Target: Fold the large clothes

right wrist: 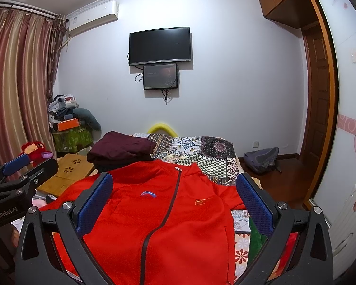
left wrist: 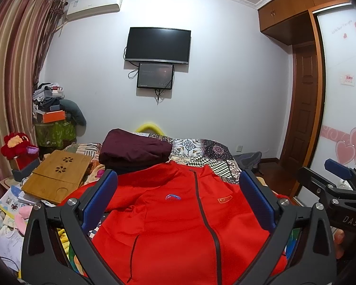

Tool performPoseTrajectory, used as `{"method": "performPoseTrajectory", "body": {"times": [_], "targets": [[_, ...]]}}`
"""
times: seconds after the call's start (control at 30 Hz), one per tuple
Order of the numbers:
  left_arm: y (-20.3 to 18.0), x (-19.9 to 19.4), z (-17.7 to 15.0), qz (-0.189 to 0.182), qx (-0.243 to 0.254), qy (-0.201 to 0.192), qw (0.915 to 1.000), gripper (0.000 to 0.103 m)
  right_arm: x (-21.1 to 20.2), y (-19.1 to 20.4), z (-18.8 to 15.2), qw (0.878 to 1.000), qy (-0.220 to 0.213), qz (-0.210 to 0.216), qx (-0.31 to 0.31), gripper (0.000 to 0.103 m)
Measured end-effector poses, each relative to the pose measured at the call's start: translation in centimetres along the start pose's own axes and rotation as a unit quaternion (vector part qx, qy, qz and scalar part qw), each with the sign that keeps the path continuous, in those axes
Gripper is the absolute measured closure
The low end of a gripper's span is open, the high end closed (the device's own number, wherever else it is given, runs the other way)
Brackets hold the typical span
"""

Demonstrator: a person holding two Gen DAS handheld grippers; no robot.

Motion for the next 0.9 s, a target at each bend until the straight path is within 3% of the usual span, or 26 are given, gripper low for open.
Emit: {"method": "performPoseTrajectory", "body": {"times": [0.6, 0.9], "targets": [[0.4, 1.9, -0.1, 0.004, -0.005, 0.020, 0.9998, 0.000, 1.7, -0.3, -0.1, 1.000, 0.020, 0.002, 0.005, 0.000], [2.4, 5.0, 1.2, 0.032, -0.013, 0.028, 0.9990, 0.000, 4.3, -0.6, 0.6, 0.999, 0.039, 0.010, 0.006, 0.000]]}}
Point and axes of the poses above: each gripper's, at about its wrist camera, not at the fingertips, and x roughly the way its jaws point, y to its left, z to its top, the point moved 5 cm from there along x, roughly the way its jaws point, and after that the axes turned 8 degrees about y, right-handed, at the moved point
